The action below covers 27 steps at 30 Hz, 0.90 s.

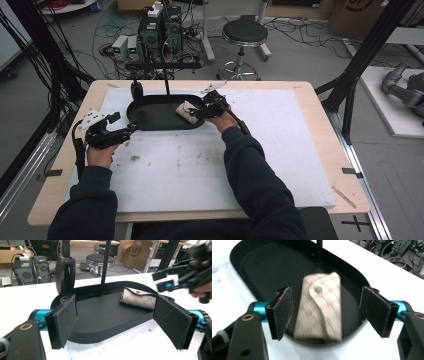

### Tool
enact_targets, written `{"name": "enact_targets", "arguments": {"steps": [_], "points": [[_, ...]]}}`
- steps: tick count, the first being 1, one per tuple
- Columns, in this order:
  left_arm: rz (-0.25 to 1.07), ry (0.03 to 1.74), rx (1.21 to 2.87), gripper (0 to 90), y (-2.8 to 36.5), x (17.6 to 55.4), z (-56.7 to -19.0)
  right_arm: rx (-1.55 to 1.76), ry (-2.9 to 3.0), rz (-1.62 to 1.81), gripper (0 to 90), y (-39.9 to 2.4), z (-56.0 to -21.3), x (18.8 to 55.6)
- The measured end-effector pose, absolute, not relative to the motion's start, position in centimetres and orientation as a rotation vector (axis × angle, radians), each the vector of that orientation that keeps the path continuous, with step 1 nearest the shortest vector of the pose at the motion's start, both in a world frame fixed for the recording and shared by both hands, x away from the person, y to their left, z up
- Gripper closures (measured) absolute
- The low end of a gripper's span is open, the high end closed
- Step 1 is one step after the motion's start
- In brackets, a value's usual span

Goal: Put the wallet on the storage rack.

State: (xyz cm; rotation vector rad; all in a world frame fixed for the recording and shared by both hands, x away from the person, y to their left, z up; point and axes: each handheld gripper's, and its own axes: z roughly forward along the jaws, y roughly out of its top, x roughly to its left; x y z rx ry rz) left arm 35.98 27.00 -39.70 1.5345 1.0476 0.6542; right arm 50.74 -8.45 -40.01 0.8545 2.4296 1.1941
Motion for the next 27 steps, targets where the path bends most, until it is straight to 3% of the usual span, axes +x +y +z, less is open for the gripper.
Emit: {"name": "enact_targets", "arguments": {"steps": [6,27], "points": [[0.659,1.047,1.538,19.3,26.9,36.0,-39.7,0.869,2.412,1.176,19.5,-13.3,-38.6,48.6],[0.674,1.042,1.555,19.8,26.0,36.0,-39.7,0.95,2.146,1.191,19.5,-30.9,-39.3,38.2]]}}
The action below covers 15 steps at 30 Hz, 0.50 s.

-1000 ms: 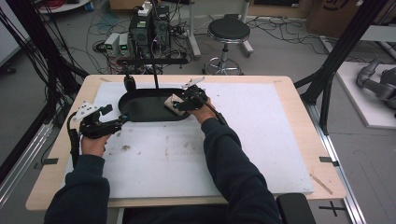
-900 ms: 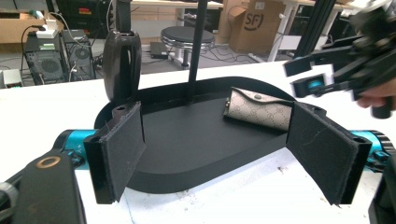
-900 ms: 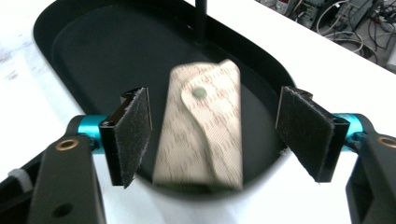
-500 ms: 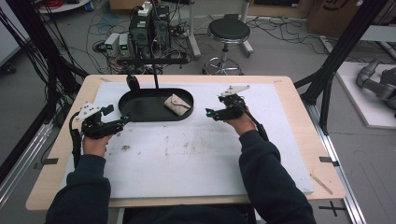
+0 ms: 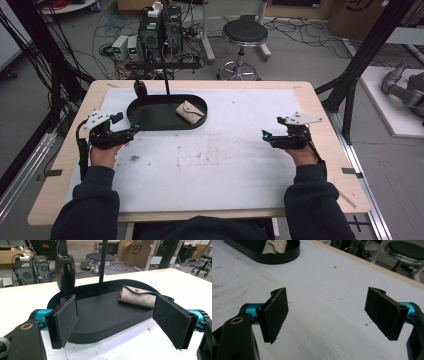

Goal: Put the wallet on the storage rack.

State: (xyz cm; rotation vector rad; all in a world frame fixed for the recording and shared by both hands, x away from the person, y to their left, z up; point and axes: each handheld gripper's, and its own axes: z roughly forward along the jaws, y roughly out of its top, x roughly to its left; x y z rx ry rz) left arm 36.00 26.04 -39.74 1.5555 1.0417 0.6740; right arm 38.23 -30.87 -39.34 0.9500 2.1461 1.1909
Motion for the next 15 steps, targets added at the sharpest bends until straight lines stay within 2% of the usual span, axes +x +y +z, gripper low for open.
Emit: {"name": "enact_targets", "arguments": {"steps": [6,15], "points": [[0.679,1.032,1.555,19.8,26.0,36.0,-39.7,0.974,2.062,1.186,19.5,-33.8,-39.3,36.8],[0.672,1.022,1.553,19.8,25.9,36.0,-39.7,1.014,2.046,1.154,19.5,-34.1,-39.5,36.3]]}}
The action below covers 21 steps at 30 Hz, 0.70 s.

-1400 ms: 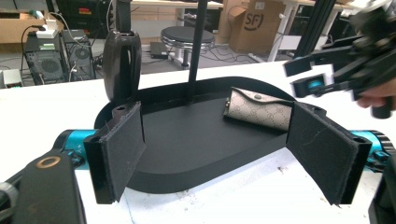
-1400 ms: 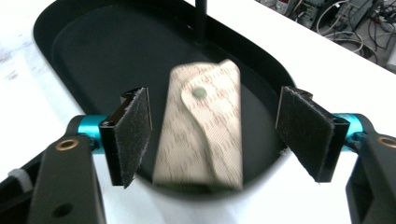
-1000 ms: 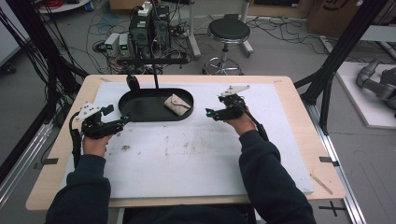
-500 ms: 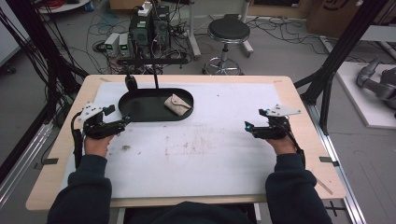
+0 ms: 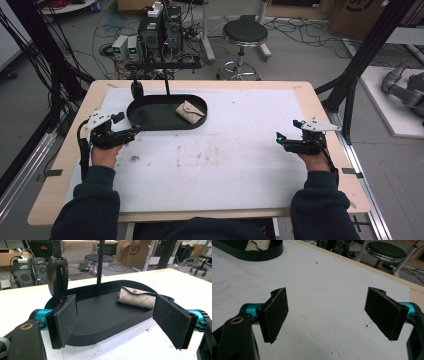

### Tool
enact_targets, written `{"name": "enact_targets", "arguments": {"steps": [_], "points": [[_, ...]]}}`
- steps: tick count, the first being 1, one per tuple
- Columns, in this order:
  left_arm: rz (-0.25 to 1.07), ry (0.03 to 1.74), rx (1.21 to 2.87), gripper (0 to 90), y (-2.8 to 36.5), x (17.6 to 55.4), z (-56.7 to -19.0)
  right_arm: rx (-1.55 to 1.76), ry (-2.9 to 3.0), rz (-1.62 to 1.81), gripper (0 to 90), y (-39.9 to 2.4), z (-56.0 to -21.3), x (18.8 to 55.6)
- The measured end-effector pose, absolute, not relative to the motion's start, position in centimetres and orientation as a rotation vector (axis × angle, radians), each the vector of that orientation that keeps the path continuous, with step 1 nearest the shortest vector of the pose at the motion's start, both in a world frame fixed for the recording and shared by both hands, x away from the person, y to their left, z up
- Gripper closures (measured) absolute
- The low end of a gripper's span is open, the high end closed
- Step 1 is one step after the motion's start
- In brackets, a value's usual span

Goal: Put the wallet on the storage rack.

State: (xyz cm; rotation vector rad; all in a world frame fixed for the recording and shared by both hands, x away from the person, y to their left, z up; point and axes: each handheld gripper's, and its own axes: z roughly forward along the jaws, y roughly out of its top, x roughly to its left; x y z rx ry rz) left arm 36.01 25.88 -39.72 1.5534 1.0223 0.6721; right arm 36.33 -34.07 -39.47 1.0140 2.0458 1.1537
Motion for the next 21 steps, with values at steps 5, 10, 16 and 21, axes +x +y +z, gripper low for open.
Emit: {"name": "enact_targets", "arguments": {"steps": [5,10,16,21], "points": [[0.672,1.019,1.554,19.8,25.88,35.81,-39.63,1.024,2.037,1.151,19.5,-34.16,-39.45,36.34],[0.668,1.019,1.559,19.8,25.83,35.73,-39.74,1.024,2.035,1.147,19.5,-34.2,-39.47,36.46],[0.669,1.018,1.56,19.8,25.72,35.73,-39.76,1.028,2.036,1.126,19.5,-34.21,-39.58,36.59],[0.673,1.017,1.565,19.8,25.72,35.73,-39.78,1.022,2.033,1.134,19.5,-34.23,-39.55,36.66]]}}
